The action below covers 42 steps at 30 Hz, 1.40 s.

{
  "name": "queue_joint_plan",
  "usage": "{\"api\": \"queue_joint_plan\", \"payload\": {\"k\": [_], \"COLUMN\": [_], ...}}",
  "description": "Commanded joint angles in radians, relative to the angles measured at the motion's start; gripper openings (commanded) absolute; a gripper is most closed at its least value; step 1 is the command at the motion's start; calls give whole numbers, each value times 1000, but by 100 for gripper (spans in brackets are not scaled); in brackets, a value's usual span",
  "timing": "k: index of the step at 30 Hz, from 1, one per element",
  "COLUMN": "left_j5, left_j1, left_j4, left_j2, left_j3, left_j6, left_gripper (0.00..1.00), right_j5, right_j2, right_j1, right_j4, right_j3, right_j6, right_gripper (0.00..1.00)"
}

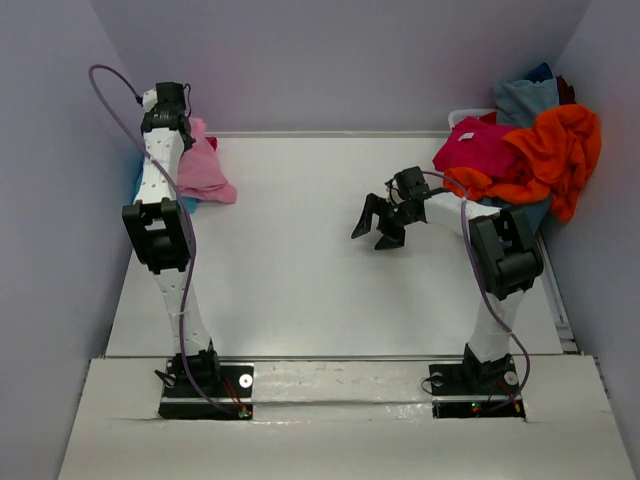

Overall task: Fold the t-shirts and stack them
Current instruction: Place the square-folded T-shirt at the corner of the board.

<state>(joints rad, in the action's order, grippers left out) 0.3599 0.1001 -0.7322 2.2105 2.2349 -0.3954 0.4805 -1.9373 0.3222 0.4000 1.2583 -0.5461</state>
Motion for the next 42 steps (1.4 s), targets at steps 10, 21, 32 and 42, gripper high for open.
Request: {"api": "queue_joint_plan", "payload": {"k": [10, 21, 32, 42], "left_j5": [-41, -142, -147, -50], "left_j1": [182, 225, 225, 184], "left_j4": [28, 28, 59, 54], "left_j2": [-84, -15, -34, -139], "left_j3": [77, 60, 2, -14], "left_j6": [-85, -112, -125, -105], "left_gripper": [5, 20, 72, 78], "right_j5": [-57, -37, -13, -5], "right_j2": [-77, -120, -127, -108], "right_j1": [9, 18, 28, 28], "right_j4": [48, 53, 7, -21], "right_j3": [-19, 12, -13, -20], "right_j6": [34, 35, 38, 41], "right_gripper": [93, 93, 94, 94]}}
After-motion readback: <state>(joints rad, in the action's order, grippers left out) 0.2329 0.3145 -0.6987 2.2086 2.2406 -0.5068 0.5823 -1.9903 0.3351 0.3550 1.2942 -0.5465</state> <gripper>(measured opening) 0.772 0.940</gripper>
